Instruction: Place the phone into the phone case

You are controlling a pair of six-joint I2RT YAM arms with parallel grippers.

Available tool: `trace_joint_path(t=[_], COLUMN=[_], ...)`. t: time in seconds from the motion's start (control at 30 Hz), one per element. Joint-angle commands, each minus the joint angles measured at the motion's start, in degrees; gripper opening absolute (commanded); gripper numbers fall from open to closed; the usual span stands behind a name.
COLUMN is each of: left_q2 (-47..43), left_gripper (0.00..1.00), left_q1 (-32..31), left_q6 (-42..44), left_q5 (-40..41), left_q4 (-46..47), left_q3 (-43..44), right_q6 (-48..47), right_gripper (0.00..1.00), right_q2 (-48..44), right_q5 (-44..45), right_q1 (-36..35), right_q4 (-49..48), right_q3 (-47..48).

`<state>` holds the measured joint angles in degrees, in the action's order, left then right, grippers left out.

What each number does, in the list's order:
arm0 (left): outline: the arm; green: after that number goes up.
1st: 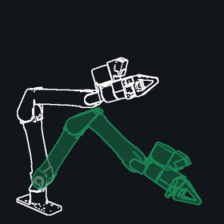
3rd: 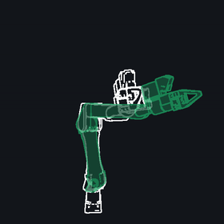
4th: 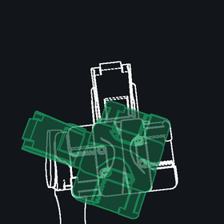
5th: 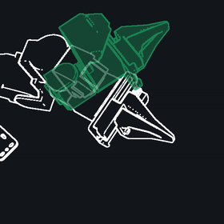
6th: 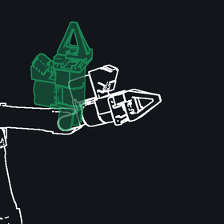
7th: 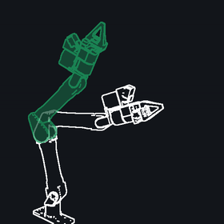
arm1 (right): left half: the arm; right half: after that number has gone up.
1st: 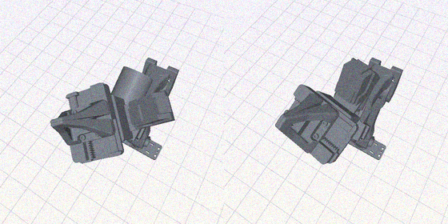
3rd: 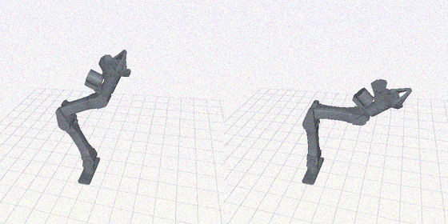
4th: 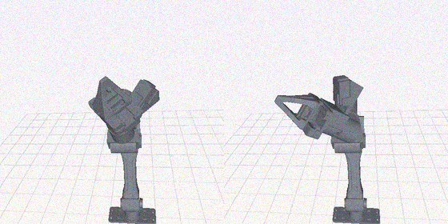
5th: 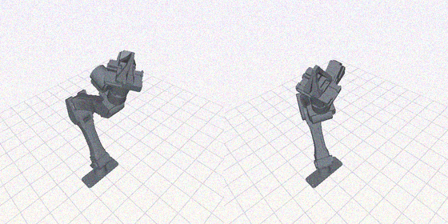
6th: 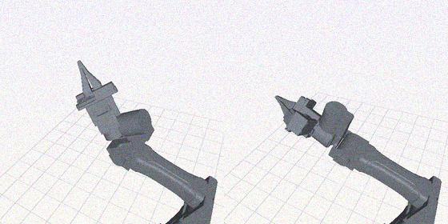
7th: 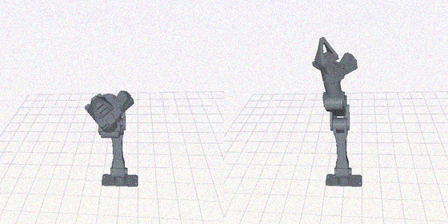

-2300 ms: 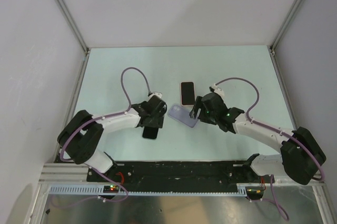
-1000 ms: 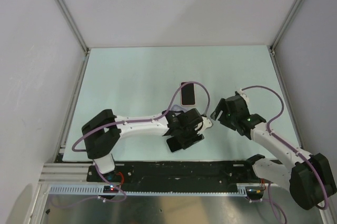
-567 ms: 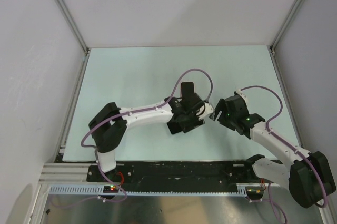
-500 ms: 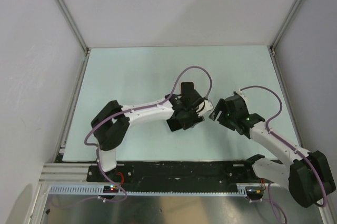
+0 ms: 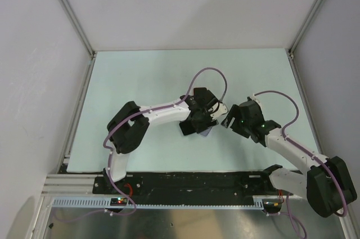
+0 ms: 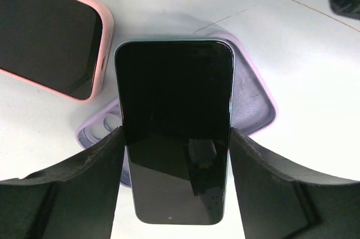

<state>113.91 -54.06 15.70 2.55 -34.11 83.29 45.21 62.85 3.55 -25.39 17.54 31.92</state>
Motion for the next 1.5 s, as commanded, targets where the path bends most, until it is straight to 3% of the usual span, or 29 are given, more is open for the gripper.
trace_joint_path(t=[0.0,0.23,0.43,0.5,0.6,0.73,0.87,1.2,1.47], left_q2=[-1.7,-7.4,-12.0,-15.2,-21.2,-30.0,-35.1,-33.3,-27.7], left_gripper=[0.74,0.92,0.93,0.89,0.79,0.53,0.48,0.59,0.57], left_q1=[0.8,4.2,5.5,5.5,5.9,6.3,5.9,6.8,8.1], left_q6=[1.4,-1.9,-10.6,-18.4,-36.9,-58.6,-70.0,-73.4,-75.5], left_q5=[-2.0,-7.5,-2.4,2.9,11.0,15.4,17.3,8.7,3.5], left_q4=[1.5,5.4,8.1,9.2,9.0,9.0,11.4,22.6,31.8], left_q3=[1.8,-0.6,-3.0,-5.2,-11.2,-23.5,-32.7,-39.1,-41.5], right_q6=[-0.8,-2.3,-5.3,-6.8,-9.0,-11.3,-13.3,-17.5,-17.4], right_gripper=[0.80,0.81,0.81,0.80,0.79,0.74,0.70,0.67,0.63], right_q2=[0.8,1.1,5.2,8.3,13.4,19.4,22.3,29.4,31.8], right_q5=[-1.1,-1.8,-6.6,-9.1,-12.5,-13.8,-14.8,-19.7,-21.3], right_q1=[0.2,0.2,0.1,0.1,0.2,0.2,0.2,0.1,-0.1], right_q4=[-3.6,-5.7,-10.8,-12.4,-16.1,-16.9,-19.2,-21.4,-22.1], right_q3=[0.3,0.3,1.2,2.7,5.0,9.4,11.2,14.4,15.1])
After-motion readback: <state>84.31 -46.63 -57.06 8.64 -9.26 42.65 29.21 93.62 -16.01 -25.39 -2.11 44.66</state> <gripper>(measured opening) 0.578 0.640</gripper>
